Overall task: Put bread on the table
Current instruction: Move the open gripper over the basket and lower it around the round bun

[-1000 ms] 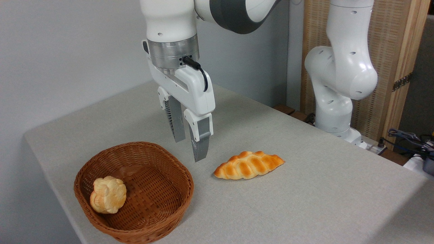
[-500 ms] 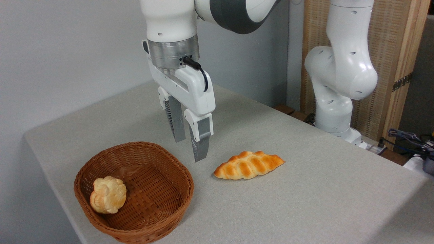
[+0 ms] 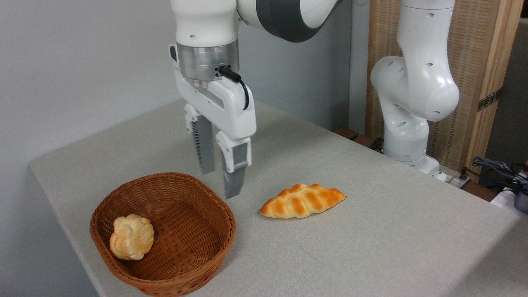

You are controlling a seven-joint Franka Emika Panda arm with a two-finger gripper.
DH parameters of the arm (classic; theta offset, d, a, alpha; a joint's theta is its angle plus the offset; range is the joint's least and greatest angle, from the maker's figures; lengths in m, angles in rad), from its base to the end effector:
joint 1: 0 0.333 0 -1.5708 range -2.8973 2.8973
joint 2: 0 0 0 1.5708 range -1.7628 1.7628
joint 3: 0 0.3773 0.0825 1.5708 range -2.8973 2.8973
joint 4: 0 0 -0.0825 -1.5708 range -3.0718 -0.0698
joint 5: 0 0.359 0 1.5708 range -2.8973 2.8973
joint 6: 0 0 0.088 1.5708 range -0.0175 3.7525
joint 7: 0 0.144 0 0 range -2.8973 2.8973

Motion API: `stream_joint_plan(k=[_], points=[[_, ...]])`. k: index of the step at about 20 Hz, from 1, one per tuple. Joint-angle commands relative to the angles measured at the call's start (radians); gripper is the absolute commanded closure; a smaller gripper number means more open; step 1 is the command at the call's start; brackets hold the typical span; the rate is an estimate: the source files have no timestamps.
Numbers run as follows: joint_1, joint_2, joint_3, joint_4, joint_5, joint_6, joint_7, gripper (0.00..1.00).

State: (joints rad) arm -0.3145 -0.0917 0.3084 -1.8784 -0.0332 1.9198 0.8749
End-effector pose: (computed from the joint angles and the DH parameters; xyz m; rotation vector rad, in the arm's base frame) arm 0.5234 -0.0003 0.5867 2.8411 -1.3221 0.2226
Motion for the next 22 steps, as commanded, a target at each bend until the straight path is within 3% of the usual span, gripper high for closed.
stream_joint_plan(k=[1, 4, 8, 12, 22], points=[[-0.005, 0.029, 0.003, 0.004, -0.043, 0.131, -0.092, 0.00], [-0.015, 0.078, -0.005, 0.004, -0.036, 0.241, -0.256, 0.00], [-0.017, 0.125, -0.035, 0.009, -0.040, 0.277, -0.335, 0.00], [-0.017, 0.177, -0.069, 0.031, -0.039, 0.346, -0.485, 0.00], [-0.017, 0.271, -0.118, 0.039, -0.037, 0.501, -0.678, 0.00]])
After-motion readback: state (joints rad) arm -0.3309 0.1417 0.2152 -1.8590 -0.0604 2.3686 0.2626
